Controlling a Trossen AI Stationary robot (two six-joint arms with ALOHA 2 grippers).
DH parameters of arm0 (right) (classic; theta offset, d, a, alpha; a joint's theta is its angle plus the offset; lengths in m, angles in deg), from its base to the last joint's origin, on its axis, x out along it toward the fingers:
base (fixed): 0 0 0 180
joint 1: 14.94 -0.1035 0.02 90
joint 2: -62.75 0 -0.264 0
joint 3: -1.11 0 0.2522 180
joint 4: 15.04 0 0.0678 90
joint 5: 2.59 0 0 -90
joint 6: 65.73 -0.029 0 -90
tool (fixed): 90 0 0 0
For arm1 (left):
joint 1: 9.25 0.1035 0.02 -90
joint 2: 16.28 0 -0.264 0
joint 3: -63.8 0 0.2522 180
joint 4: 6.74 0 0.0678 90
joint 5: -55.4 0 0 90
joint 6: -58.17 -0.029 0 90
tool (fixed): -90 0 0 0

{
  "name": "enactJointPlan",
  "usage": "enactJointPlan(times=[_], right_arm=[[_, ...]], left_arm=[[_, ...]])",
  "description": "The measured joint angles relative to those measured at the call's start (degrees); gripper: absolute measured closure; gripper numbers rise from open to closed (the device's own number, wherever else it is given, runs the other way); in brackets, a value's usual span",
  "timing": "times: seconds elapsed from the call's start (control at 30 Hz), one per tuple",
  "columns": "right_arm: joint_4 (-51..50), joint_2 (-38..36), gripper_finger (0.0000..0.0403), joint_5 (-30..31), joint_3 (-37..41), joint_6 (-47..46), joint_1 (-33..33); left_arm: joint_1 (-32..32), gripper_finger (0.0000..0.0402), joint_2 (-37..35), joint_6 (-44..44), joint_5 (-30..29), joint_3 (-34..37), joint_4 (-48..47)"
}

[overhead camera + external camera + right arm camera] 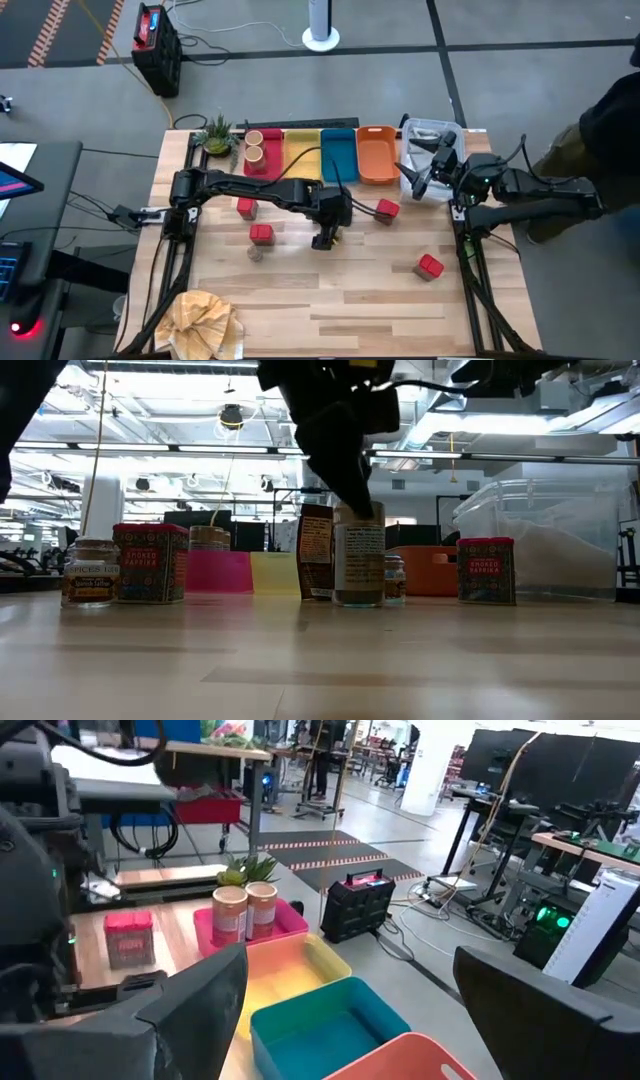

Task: Sort spices by type
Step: Put the gold spice bottle into the red bin

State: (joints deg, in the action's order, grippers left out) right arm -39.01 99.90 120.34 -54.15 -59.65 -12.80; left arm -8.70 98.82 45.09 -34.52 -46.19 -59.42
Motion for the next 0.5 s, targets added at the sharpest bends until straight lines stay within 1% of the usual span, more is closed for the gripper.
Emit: enactJointPlan(times=[0.3,0.4,0.5], right_arm=[[0.57,0.43,0.0019,-0.09,0.04,0.31,0.26],[0.45,0.45,0.0019,-0.09,0.04,0.01,0.26],[0.45,0.44,0.0019,-0.08,0.04,0.21,0.26]], left_arm=[[-0.19,0.0043,1.68,0.29,-0.39,-0.02,0.17],[-0.69,0.0063,2.07,0.31,-0.43,-0.02,0.98],[-0.92,0.0101,2.17,0.54,-0.39,-0.02,0.37]])
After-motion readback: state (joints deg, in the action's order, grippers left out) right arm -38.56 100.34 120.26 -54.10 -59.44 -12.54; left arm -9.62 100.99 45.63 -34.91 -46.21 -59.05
